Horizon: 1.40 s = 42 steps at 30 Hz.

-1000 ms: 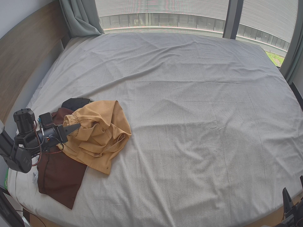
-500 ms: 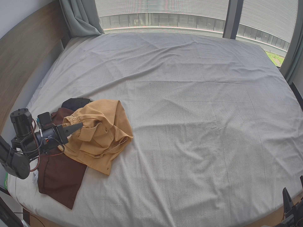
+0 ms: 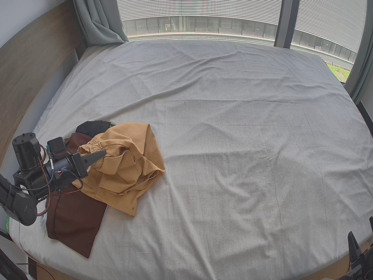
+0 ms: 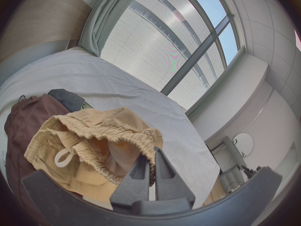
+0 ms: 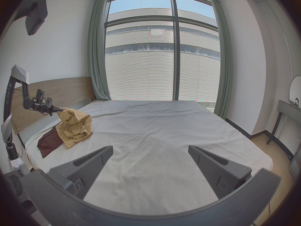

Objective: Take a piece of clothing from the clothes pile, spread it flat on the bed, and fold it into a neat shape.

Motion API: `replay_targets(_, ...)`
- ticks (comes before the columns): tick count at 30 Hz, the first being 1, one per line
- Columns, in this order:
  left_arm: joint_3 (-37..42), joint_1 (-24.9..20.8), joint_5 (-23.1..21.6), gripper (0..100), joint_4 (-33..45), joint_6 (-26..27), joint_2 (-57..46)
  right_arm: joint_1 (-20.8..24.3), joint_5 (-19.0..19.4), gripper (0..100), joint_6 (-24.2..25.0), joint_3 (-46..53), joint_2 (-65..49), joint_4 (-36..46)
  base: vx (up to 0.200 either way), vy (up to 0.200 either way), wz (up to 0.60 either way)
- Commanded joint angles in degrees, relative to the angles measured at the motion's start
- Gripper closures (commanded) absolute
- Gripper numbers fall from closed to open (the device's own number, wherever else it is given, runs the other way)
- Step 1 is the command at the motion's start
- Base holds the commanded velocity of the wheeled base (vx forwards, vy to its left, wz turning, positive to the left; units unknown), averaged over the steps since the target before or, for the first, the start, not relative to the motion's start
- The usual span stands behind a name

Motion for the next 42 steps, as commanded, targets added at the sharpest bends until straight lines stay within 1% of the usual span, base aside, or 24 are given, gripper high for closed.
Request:
replay_targets(1, 0.12, -3.32, 1.54, 100, -0.13, -3.77, -2.52, 0.0, 0.02, 0, 0.0, 1.01, -0.93, 0.0, 0.0, 0.0, 0.0)
replay_targets(5, 0.12, -4.73, 3.91, 100, -0.66, -6.76, -3.66, 0.0, 0.02, 0, 0.0, 1.01, -0.93, 0.0, 0.0, 0.0, 0.0)
replay_targets(13, 0.91, -4.73, 4.17, 100, -3.03, -7.11, -3.75, 0.0, 0.02, 0, 0.0, 1.01, -0.93, 0.0, 0.0, 0.0, 0.0)
replay_targets(17, 1.17, -6.31, 4.52, 100, -3.12, -8.07, -3.92, 0.0, 0.02, 0, 0.0, 1.01, -0.93, 0.0, 0.0, 0.0, 0.0)
replay_targets(19, 0.38, -8.95, 8.39, 100, -3.65, -12.73, -4.19, 0.0, 0.02, 0, 0.0, 1.01, -0.93, 0.0, 0.0, 0.0, 0.0)
replay_targets(21, 0.03, -10.62, 10.32, 100, -4.7, -15.28, -4.54, 0.0, 0.02, 0, 0.0, 1.01, -0.93, 0.0, 0.0, 0.0, 0.0)
replay_targets(22, -0.32, -12.2, 12.35, 100, -6.55, -18.45, -4.89, 0.0, 0.02, 0, 0.0, 1.01, -0.93, 0.0, 0.0, 0.0, 0.0)
replay_targets(25, -0.41, -15.1, 15.33, 100, -9.27, -21.79, -4.8, 0.0, 0.02, 0, 0.0, 1.01, -0.93, 0.0, 0.0, 0.0, 0.0)
replay_targets(30, -0.68, -18.97, 20.26, 100, -9.89, -23.19, -4.36, 0.0, 0.02, 0, 0.09, 1.01, -0.93, 0.0, 0.0, 0.0, 0.0)
replay_targets(34, -2.61, -21.6, 24.56, 100, -10.15, -26.44, -4.54, 0.0, 0.02, 0, 0.09, 1.01, -0.93, 0.0, 0.0, 0.0, 0.0)
replay_targets(37, -3.66, -23.45, 27.9, 100, -10.24, -27.94, -4.89, 0.0, 0.02, 0, 0.09, 1.01, -0.93, 0.0, 0.0, 0.0, 0.0)
replay_targets(42, -3.58, -25.56, 29.84, 100, -11.12, -28.29, -4.89, 0.0, 0.02, 0, 0.09, 1.01, -0.93, 0.0, 0.0, 0.0, 0.0)
